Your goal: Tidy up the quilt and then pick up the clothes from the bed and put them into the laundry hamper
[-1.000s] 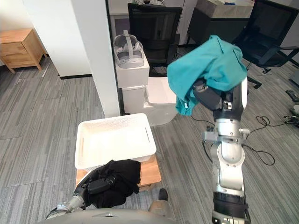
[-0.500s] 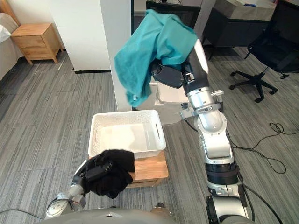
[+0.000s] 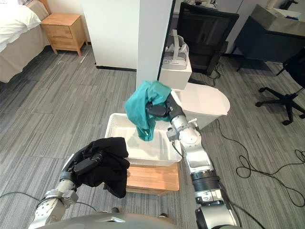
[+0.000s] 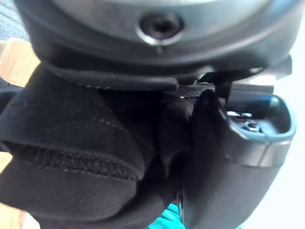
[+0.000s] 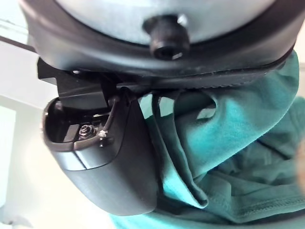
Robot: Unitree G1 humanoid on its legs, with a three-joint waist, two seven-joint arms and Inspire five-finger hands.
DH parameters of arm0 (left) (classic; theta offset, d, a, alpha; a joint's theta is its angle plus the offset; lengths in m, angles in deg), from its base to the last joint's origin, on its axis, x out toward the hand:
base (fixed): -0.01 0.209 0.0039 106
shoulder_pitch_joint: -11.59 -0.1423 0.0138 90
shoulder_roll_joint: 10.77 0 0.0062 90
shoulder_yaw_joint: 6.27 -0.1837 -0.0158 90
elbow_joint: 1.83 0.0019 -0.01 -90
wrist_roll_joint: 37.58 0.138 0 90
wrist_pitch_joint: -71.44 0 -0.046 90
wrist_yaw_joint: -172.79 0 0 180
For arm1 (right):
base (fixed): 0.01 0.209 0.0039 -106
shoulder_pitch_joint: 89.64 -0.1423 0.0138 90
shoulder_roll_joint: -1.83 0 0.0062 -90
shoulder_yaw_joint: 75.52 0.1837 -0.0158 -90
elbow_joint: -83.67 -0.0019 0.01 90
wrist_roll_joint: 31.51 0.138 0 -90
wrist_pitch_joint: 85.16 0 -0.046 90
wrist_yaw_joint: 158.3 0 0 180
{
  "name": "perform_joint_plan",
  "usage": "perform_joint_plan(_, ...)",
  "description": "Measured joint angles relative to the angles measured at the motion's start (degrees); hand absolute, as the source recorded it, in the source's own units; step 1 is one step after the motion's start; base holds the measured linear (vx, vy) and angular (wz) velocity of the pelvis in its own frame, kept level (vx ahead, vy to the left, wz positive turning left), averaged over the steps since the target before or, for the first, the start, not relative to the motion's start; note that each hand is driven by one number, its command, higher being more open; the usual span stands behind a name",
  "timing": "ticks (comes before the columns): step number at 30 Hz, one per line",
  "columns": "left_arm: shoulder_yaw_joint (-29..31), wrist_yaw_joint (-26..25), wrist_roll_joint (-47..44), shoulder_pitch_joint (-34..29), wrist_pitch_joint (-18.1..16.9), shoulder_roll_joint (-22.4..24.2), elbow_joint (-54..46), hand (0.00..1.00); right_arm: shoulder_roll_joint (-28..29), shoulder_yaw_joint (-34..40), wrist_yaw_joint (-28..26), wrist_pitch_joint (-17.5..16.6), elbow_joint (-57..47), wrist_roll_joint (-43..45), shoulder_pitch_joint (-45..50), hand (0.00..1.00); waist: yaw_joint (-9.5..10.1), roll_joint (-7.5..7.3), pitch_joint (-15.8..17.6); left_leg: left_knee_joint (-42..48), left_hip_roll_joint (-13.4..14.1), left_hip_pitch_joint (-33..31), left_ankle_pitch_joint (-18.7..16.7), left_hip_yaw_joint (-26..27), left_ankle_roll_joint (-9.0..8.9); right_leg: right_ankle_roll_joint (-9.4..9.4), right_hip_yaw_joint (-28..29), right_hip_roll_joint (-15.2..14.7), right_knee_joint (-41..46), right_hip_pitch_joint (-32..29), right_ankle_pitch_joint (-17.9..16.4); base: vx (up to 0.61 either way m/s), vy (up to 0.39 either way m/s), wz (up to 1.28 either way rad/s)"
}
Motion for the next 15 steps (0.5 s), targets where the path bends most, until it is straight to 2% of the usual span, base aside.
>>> perform_joint_plan(1, 0.10, 0.23, 0.00, -0.23, 0.01, 0.04, -0.50, 0.00, 0.11, -0.48, 0.23, -0.05, 0.89, -1.07, 0.38, 0.00, -0.03, 0.00, 0.00, -0.01, 0.00, 0.00, 0.00, -0.10, 0.00, 0.00, 0.00, 0.00, 0.00, 0.04, 0.00, 0.00, -0.007, 0.09)
perform_joint_plan(2, 0.12, 0.58, -0.05, -0.54, 0.07, 0.16, -1.56, 0.00, 0.69, -1.43, 1.15, -0.11, 2.89, -1.92, 1.18, 1.00, -0.02, 0.00, 0.00, -0.03, 0.00, -0.01, 0.00, -0.16, 0.00, 0.00, 0.00, 0.00, 0.00, 0.05, 0.00, -0.01, -0.007, 0.03)
perform_joint_plan(3, 0.13, 0.74, -0.11, -0.49, 0.16, 0.26, -1.92, 0.00, 1.20, -1.82, 1.76, -0.13, 3.88, -1.96, 1.72, 1.00, -0.02, 0.01, 0.01, -0.02, 0.00, -0.01, 0.00, -0.18, 0.00, 0.00, 0.00, 0.00, -0.01, 0.08, 0.00, 0.00, 0.000, 0.00)
perform_joint_plan(6, -0.64, 0.50, -1.82, 0.93, 1.30, 0.83, -2.57, 0.00, 3.42, -5.67, 4.97, -0.40, 8.84, -11.41, 4.25, 1.00, -0.16, 0.03, 0.02, 0.03, 0.00, 0.02, 0.01, -0.04, -0.03, -0.03, 0.08, 0.02, -0.14, 0.13, -0.02, -0.01, -0.003, -0.01)
perform_joint_plan(8, -1.93, -0.69, -2.63, 3.66, 0.93, 0.73, -0.89, 0.00, 4.00, -9.12, 6.25, -0.47, 15.73, -17.39, 4.35, 1.00, -0.08, 0.06, 0.03, -0.05, -0.12, -0.03, 0.14, 0.14, -0.16, -0.07, 0.14, -0.01, -0.49, 0.14, -0.05, -0.06, -0.010, -0.05)
perform_joint_plan(11, -4.35, -2.80, -2.61, 7.93, -1.60, 0.35, 3.20, 0.00, 5.32, -10.60, 8.23, -0.62, 24.86, -24.45, 4.37, 1.00, -0.29, 0.22, 0.16, -1.58, -0.65, -0.03, 1.51, 0.14, -0.24, -0.66, 0.01, -0.15, -1.42, -0.11, -0.46, -0.07, -0.017, -0.02)
perform_joint_plan(13, -4.88, -3.95, -2.29, 9.00, -2.70, 0.24, 3.61, 0.00, 5.39, -10.74, 10.81, -1.05, 25.73, -26.82, 4.36, 1.00, -0.88, 0.45, 0.19, -1.66, -0.62, -0.15, 1.63, 0.22, -0.35, -0.76, 0.09, -0.13, -1.80, 0.06, -0.52, -0.08, -0.023, -0.01)
perform_joint_plan(15, -6.83, -5.70, -1.54, 10.93, -6.77, -0.43, 3.38, 0.00, 4.38, -10.83, 15.88, -2.41, 25.73, -34.33, 4.27, 1.00, -1.59, 0.49, 0.18, -1.82, -0.33, -0.30, 1.78, 0.44, -0.54, -0.92, 0.14, 0.10, -1.91, 0.10, -0.62, -0.08, -0.024, 0.02)
